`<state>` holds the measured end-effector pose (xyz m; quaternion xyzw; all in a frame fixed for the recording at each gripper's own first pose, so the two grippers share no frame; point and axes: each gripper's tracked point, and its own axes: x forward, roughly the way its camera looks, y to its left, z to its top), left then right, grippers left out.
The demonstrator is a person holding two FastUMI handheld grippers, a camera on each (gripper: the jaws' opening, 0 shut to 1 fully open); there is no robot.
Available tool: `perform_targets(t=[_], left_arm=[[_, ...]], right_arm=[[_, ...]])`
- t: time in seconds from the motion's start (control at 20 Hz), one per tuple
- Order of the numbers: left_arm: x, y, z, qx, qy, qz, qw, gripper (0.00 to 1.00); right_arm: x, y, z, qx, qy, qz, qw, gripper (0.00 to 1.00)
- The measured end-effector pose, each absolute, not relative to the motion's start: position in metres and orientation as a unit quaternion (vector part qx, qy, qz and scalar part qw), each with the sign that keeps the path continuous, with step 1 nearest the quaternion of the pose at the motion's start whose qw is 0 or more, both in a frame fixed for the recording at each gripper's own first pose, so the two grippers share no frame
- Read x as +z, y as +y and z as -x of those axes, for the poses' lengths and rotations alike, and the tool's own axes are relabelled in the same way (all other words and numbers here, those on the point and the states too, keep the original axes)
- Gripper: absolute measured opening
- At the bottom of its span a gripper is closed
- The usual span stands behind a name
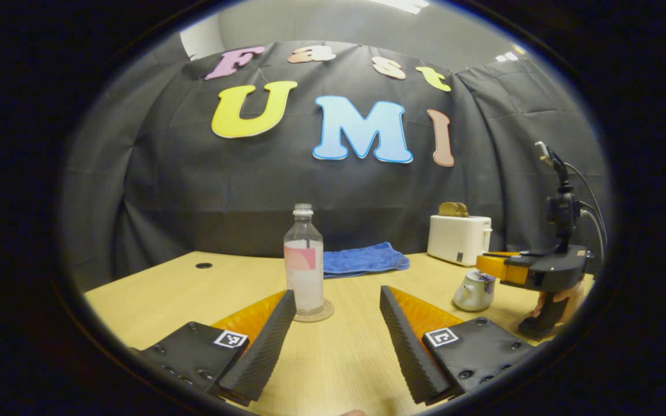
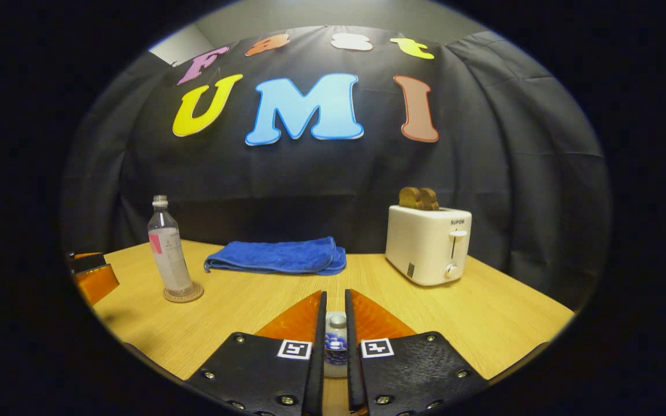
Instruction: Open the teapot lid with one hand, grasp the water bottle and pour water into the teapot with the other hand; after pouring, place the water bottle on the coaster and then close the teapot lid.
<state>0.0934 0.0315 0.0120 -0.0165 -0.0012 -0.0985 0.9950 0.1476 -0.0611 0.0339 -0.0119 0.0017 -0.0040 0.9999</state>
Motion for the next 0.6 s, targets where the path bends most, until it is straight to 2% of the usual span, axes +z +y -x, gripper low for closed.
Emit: perform_targets(t=[0.05,0.1,0.2,0.3,0.45,0.55,0.6], left_arm=[[0.018,0.031,-0.089,-0.098,-0.007,0.014,0.995,0.99],[0.021,0.030,-0.085,-0.099,-0.008,0.011,0.995,0.99],[0.026,0.025,-0.074,-0.099,-0.012,0.008,0.995,0.99],[0.029,0.015,-0.061,-0.102,-0.015,0.009,0.995,0.99],[0.029,0.002,-0.039,-0.101,-0.014,0.011,0.995,0.99],[0.029,-0.005,-0.028,-0.094,-0.019,0.007,0.995,0.99],[0.028,-0.008,-0.023,-0.090,-0.021,0.003,0.996,0.99]], right_arm=[[0.057,-0.064,-0.138,-0.011,-0.027,0.019,0.999,0.20],[0.080,-0.068,-0.122,-0.022,-0.054,0.026,0.998,0.34],[0.102,-0.064,-0.090,-0.024,-0.085,0.020,0.996,0.31],[0.103,-0.054,-0.060,-0.018,-0.097,0.016,0.995,0.59],[0.081,-0.048,-0.030,-0.034,-0.084,0.039,0.995,0.62],[0.056,-0.028,-0.020,-0.013,-0.049,0.030,0.998,0.63],[0.043,-0.024,-0.016,-0.005,-0.027,0.018,0.999,0.69]])
